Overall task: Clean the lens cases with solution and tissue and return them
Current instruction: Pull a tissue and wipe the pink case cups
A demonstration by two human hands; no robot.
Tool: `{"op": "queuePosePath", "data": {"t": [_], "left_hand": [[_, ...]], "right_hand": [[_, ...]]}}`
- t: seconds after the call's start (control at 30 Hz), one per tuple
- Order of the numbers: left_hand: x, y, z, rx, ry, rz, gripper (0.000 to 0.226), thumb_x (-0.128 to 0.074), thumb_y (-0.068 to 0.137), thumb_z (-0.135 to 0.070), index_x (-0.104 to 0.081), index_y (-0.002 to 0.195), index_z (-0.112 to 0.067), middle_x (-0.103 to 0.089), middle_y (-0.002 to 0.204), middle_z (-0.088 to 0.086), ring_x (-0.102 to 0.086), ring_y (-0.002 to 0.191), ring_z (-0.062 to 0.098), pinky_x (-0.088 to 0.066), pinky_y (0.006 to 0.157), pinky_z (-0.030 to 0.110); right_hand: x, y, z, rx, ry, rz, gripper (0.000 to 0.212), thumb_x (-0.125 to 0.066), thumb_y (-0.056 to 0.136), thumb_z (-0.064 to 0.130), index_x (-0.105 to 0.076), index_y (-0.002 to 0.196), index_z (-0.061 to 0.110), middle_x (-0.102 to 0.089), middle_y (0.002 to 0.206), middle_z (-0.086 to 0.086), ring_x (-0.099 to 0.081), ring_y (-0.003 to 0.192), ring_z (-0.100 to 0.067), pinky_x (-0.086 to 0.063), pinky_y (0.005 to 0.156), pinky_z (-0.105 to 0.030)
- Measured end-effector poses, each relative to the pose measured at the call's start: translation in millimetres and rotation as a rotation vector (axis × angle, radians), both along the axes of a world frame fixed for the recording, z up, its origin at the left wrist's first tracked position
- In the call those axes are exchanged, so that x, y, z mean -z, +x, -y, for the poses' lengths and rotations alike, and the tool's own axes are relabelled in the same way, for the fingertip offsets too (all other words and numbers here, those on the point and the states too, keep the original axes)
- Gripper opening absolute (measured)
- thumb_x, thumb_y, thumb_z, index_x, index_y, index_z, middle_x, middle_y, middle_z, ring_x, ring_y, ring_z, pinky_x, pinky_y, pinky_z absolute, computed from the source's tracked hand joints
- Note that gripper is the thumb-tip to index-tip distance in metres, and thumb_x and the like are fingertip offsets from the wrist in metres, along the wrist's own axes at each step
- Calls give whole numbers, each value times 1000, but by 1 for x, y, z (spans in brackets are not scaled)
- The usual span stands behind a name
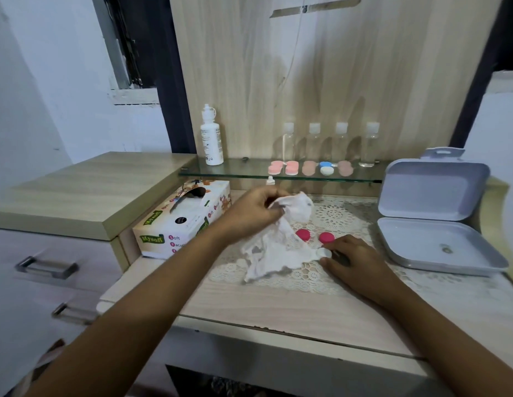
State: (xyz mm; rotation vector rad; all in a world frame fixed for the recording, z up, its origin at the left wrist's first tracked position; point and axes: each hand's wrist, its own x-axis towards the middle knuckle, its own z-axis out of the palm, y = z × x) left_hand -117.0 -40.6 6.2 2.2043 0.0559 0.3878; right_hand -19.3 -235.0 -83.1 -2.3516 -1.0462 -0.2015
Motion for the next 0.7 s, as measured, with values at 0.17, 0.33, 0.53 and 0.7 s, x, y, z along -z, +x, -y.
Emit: {"op": "queuePosePath", "data": {"t": [0.17, 0.33, 0.53, 0.7], "left_hand": [[35, 17, 5, 3, 227, 92, 18, -57, 89, -8, -69, 103, -12, -58, 96, -3, -54, 88, 6, -39, 74, 12], [63, 24, 5, -24, 540, 160, 28, -66, 84, -14, -69, 111, -21, -38, 85, -1, -42, 83, 16, -37, 71, 28], [70, 18, 13, 19, 513, 121, 26, -54, 92, -20, -63, 117, -16, -63, 97, 2, -57, 90, 17, -45, 74, 29], [75, 7, 13, 94, 638, 88, 40, -51, 93, -39, -56, 127, -19, -54, 113, -4, -51, 102, 12, -42, 83, 26]], "right_hand": [[-1, 0, 0, 9, 5, -19, 31, -61, 86, 34, -63, 114, 18, -59, 107, -1, -50, 104, -19, -37, 82, -26], [-1, 0, 0, 11, 11, -22, 32, -61, 86, 33, -63, 115, 18, -59, 105, -1, -51, 102, -19, -37, 83, -27], [0, 1, -1, 1, 19, -26, 30, -62, 86, 32, -64, 114, 20, -59, 103, -1, -51, 100, -19, -39, 83, -28], [1, 0, -1, 3, 43, -23, 25, -61, 86, 29, -66, 109, 21, -59, 99, -2, -51, 99, -20, -42, 85, -35]]}}
